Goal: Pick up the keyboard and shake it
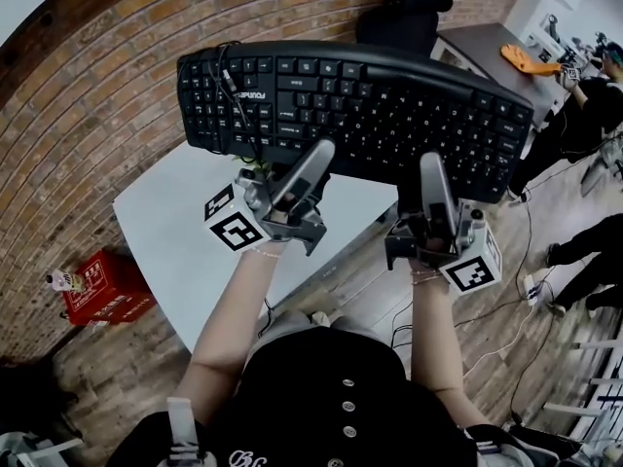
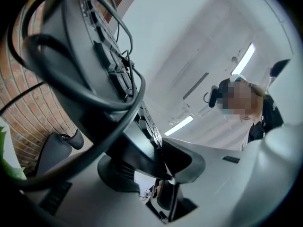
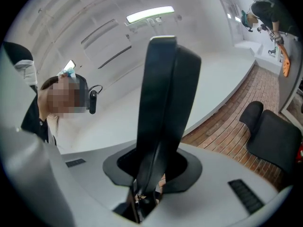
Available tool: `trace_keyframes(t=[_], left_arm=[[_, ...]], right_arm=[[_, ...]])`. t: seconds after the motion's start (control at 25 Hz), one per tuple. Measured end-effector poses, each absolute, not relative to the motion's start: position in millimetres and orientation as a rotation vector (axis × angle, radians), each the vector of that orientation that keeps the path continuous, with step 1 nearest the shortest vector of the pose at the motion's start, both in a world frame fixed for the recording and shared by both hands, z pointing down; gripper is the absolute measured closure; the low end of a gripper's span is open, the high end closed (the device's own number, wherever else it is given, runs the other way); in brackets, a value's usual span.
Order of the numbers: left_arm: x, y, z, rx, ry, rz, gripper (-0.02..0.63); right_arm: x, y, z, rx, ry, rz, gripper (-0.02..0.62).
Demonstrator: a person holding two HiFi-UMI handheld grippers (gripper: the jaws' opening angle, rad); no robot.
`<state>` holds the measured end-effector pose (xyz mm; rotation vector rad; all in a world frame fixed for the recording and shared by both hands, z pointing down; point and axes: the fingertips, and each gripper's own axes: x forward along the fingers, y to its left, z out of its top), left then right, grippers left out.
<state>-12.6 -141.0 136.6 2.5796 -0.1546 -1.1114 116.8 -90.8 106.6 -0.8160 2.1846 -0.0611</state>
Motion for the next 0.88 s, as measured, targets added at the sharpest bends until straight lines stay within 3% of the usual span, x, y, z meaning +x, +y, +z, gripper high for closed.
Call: trace_keyframes(t=[0.88], left_arm=[[-9.0,-145.9,126.7,2.460,0.075,-1.221,0.456]], right_arm=[[107.7,-73.8,83.4,-0.923,2.193,0.053,0.497]])
